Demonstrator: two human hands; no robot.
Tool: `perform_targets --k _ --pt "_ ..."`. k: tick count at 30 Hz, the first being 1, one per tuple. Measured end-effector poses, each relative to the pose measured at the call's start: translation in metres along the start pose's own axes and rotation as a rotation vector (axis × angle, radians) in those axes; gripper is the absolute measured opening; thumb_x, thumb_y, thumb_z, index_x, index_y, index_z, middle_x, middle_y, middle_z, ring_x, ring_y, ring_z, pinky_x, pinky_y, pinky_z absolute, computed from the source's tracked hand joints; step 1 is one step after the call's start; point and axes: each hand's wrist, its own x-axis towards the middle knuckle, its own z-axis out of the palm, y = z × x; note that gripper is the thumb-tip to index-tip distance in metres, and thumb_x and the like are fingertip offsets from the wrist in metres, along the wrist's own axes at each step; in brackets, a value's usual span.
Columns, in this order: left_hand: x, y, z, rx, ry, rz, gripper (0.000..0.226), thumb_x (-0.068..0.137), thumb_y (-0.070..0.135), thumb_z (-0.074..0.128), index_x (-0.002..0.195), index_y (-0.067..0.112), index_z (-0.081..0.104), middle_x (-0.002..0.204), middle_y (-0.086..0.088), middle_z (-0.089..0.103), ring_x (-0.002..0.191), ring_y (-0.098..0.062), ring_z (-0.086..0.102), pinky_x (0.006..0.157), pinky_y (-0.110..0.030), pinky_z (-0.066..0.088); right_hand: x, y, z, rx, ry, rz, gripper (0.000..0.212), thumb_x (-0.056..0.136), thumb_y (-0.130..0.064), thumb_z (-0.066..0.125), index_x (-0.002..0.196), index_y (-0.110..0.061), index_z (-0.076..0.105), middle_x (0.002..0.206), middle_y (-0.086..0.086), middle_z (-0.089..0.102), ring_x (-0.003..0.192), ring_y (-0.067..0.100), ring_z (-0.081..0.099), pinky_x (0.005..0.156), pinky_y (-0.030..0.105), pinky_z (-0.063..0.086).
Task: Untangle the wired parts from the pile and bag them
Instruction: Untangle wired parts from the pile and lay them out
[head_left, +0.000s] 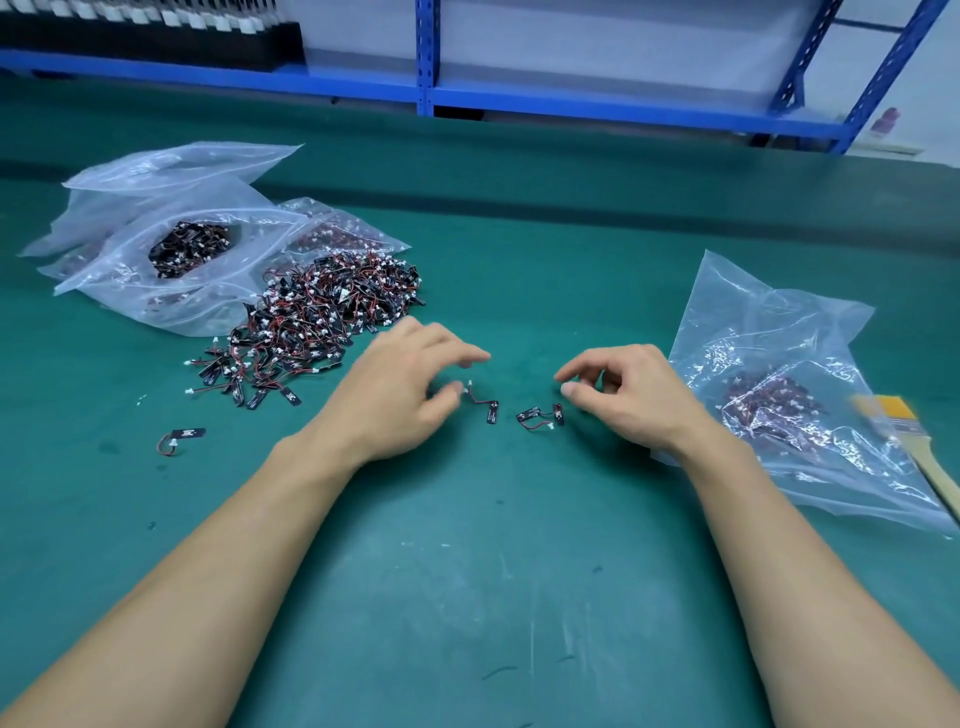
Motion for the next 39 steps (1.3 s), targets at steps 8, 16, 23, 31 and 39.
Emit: perform_targets --k 8,16,23,31,39 --pt "-0.011 -0.041 -0.019 0.046 -0.067 -0.278 0.026 0.079 0.042 0.072 0.105 0.037 0.072 0.093 0.016 0.062 0.092 -0.016 0.049 0.092 -0.039 0.044 0.004 0.006 0.004 -0.048 0.061 0.033 0.005 0.088 -0.031 0.071 0.086 -0.034 0.074 0.070 -0.021 0.064 0.059 0.004 0.051 0.062 0.028 0.044" --pt "-0.010 -0.057 -0.021 0.168 0.011 -0.407 0.012 0.091 0.024 0.069 0.097 0.033 0.075 0.090 0.010 0.062 0.095 -0.021 0.051 0.087 -0.042 0.048 0.003 0.008 0.004 -0.034 0.059 0.052 0.007 0.088 -0.029 0.072 0.082 -0.032 0.075 0.070 -0.019 0.065 0.059 0.004 0.051 0.061 0.026 0.039" --pt "-0.005 -0.040 -0.010 0.137 0.058 -0.186 0.027 0.089 0.034 0.070 0.115 0.031 0.071 0.115 0.010 0.062 0.103 -0.020 0.045 0.092 -0.041 0.039 0.003 0.005 0.005 -0.044 0.081 0.042 0.007 0.088 -0.028 0.072 0.082 -0.031 0.075 0.070 -0.020 0.065 0.060 0.004 0.052 0.061 0.027 0.041" --pt "-0.005 -0.032 -0.003 0.105 -0.065 -0.130 0.035 0.082 0.056 0.070 0.114 0.042 0.068 0.128 0.019 0.055 0.115 -0.013 0.038 0.093 -0.033 0.026 0.004 0.003 0.006 -0.041 0.080 0.043 0.007 0.088 -0.028 0.072 0.082 -0.031 0.075 0.069 -0.021 0.065 0.060 0.001 0.052 0.062 0.027 0.040" --pt "-0.002 -0.021 0.004 0.121 -0.076 -0.187 0.036 0.086 0.061 0.061 0.113 0.037 0.068 0.117 0.018 0.057 0.108 -0.013 0.040 0.095 -0.036 0.032 0.003 0.000 0.007 -0.037 0.062 0.035 0.009 0.088 -0.027 0.071 0.080 -0.032 0.074 0.068 -0.023 0.064 0.061 0.002 0.052 0.061 0.026 0.038"
